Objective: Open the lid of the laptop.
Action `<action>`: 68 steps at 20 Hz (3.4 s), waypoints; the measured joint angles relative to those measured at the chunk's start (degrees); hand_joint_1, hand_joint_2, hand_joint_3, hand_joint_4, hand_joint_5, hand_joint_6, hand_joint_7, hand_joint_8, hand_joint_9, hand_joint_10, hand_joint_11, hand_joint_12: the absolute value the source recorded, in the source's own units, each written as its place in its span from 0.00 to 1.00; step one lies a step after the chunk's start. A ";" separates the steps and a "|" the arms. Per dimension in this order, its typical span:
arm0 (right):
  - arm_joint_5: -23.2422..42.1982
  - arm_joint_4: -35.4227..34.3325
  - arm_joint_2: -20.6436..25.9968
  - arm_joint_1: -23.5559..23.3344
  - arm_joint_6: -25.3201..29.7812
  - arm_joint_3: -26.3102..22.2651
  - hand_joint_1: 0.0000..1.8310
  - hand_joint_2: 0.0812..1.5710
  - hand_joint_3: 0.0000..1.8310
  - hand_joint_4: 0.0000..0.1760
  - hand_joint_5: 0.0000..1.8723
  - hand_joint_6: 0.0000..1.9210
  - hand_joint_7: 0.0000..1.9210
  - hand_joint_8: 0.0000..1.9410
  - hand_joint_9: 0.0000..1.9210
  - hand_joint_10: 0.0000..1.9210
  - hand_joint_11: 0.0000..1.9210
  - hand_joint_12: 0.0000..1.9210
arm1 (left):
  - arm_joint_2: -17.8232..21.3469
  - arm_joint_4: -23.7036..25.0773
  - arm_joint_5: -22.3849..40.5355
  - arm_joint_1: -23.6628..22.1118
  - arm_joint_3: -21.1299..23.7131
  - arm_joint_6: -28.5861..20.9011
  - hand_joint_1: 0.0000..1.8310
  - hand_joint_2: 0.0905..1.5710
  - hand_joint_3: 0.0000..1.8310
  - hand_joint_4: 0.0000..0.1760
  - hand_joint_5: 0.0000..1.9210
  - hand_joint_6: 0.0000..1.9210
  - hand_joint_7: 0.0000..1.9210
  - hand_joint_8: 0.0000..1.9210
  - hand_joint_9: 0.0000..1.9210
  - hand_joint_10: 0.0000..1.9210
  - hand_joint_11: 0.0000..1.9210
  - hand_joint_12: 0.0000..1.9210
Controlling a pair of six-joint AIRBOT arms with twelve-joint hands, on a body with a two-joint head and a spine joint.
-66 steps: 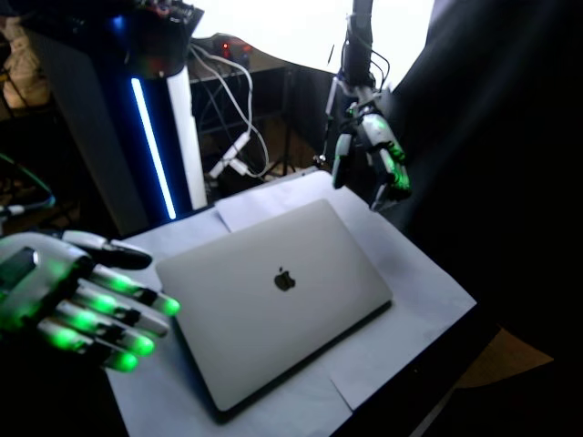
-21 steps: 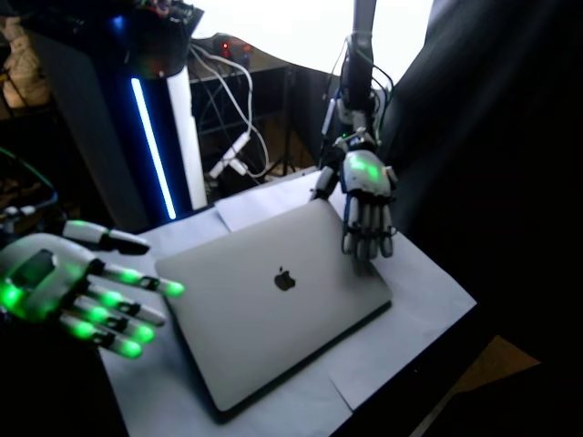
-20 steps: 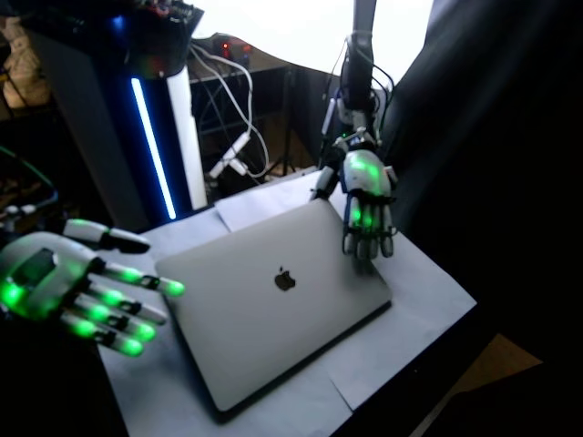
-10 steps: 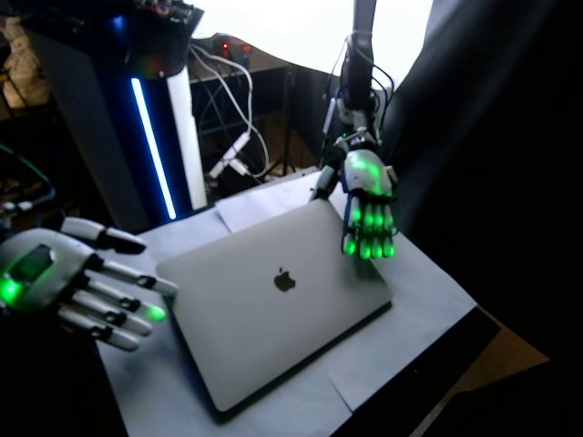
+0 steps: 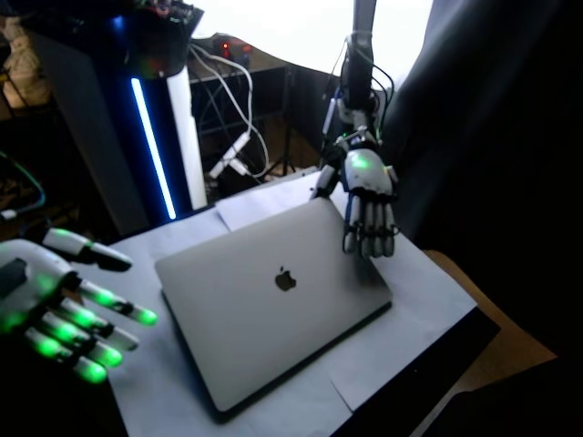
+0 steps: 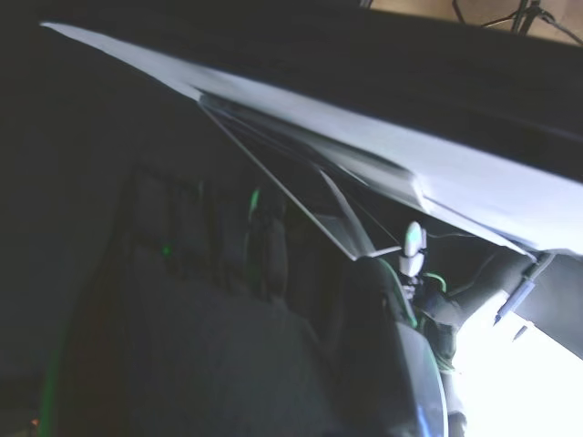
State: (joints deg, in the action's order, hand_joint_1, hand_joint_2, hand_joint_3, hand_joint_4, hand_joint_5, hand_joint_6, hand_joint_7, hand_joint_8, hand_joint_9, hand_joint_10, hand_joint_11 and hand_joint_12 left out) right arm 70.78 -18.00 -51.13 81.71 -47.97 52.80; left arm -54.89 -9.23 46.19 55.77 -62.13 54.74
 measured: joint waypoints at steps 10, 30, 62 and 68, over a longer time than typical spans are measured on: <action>-0.13 2.05 -0.02 1.40 -0.02 -0.42 0.04 0.77 0.00 0.47 0.18 0.00 0.08 0.00 0.03 0.00 0.00 0.00 | 0.02 -0.24 0.28 0.00 0.00 0.00 0.46 0.60 0.00 0.72 0.12 0.00 0.12 0.00 0.08 0.00 0.01 0.03; -1.51 7.72 -2.93 -0.33 -0.07 -1.86 0.00 0.80 0.00 0.45 0.18 0.00 0.07 0.00 0.03 0.00 0.01 0.01 | -1.20 -0.50 -0.04 -1.31 -0.72 0.07 0.47 0.58 0.00 0.58 0.12 0.00 0.11 0.00 0.08 0.00 0.00 0.09; -9.18 12.48 -10.88 -8.02 -0.11 3.26 0.00 0.87 0.00 0.00 0.15 0.00 0.13 0.00 0.09 0.00 0.04 0.02 | -2.12 -1.38 1.84 -3.45 -1.03 0.22 0.46 0.58 0.00 0.37 0.15 0.01 0.14 0.00 0.10 0.00 0.01 0.01; -9.16 12.48 -10.88 -8.02 -0.11 3.26 0.00 0.87 0.00 0.00 0.17 0.00 0.14 0.00 0.10 0.00 0.05 0.02 | -2.51 -1.88 3.17 -4.42 -1.44 0.42 0.40 0.60 0.00 0.47 0.12 0.01 0.12 0.00 0.09 0.00 0.01 0.01</action>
State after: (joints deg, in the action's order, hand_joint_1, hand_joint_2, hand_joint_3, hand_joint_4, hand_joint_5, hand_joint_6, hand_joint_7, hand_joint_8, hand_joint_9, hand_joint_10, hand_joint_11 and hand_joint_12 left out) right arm 61.63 -5.52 -62.02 73.69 -48.07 56.05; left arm -57.41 -11.11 49.36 51.35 -63.57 55.16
